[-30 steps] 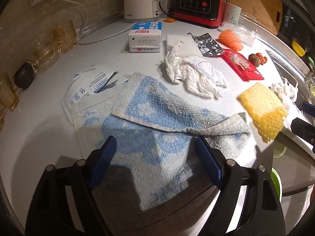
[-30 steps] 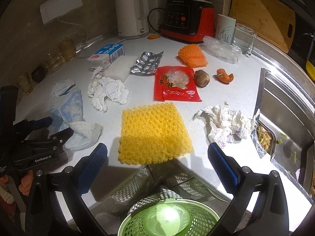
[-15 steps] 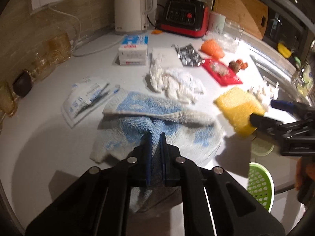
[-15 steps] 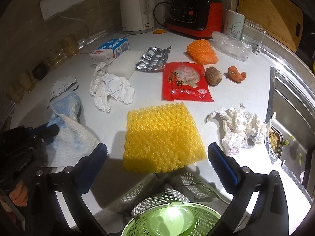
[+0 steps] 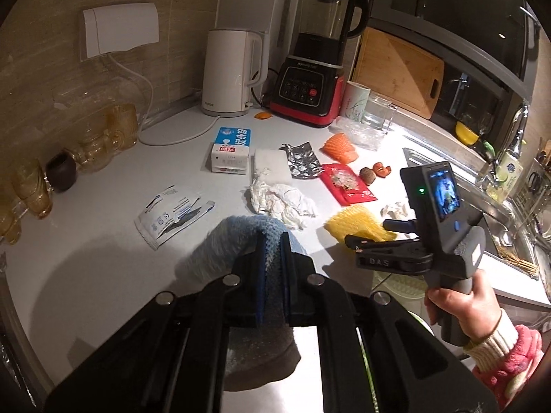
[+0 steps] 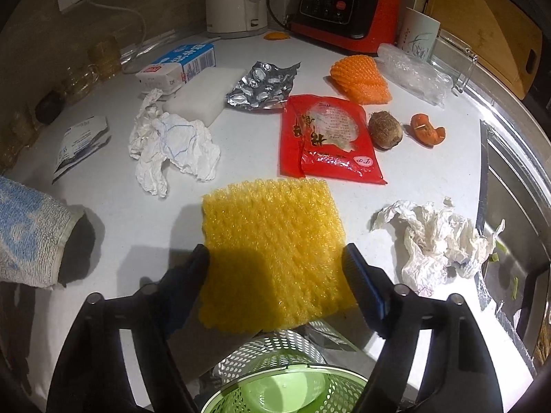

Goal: Collect trash
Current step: 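Carry towel and sponge to the green basket and open both tools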

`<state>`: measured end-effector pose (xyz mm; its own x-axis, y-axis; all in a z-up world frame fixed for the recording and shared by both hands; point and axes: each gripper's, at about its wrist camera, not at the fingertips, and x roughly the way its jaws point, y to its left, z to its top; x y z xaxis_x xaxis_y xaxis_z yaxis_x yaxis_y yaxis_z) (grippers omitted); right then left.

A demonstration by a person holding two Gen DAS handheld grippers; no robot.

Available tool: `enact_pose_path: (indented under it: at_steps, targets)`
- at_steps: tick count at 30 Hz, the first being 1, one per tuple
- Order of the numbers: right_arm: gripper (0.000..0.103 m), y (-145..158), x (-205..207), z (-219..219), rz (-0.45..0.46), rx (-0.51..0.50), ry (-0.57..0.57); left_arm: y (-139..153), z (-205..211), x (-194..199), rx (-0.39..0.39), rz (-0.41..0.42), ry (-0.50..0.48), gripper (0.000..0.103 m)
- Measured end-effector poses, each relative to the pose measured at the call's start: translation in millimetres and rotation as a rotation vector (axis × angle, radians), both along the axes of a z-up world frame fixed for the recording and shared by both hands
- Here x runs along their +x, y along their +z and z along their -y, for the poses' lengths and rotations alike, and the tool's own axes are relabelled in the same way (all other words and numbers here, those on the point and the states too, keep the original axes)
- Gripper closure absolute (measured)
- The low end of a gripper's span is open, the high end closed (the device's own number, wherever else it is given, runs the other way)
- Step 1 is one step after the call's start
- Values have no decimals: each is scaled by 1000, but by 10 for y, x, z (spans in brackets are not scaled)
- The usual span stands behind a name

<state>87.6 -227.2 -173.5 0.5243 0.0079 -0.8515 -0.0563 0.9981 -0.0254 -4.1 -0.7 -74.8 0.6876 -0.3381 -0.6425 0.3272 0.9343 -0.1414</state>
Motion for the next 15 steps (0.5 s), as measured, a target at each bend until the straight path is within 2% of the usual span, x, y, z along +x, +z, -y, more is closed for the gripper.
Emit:
enact_pose_path:
  at_steps: [2, 3, 5, 8, 12, 15]
  targets:
    - [57, 16, -15, 14, 8, 3, 2, 34, -1, -53, -16, 2, -15, 96]
    - [60, 21, -13, 31, 9, 13, -3, 45, 10, -87, -22, 1, -27, 96]
    - [77, 35, -28, 77, 14, 33, -12, 62, 55, -141, -25, 0, -50, 96]
    - [79, 106, -106, 175, 24, 106, -28, 99, 169, -252, -29, -6, -101, 96]
    - [79, 341, -429, 255, 55, 123, -26, 168, 387, -423, -69, -36, -222, 96]
    - [79, 526, -801, 389, 69, 94, -48, 180, 623, -568, -104, -71, -341, 96]
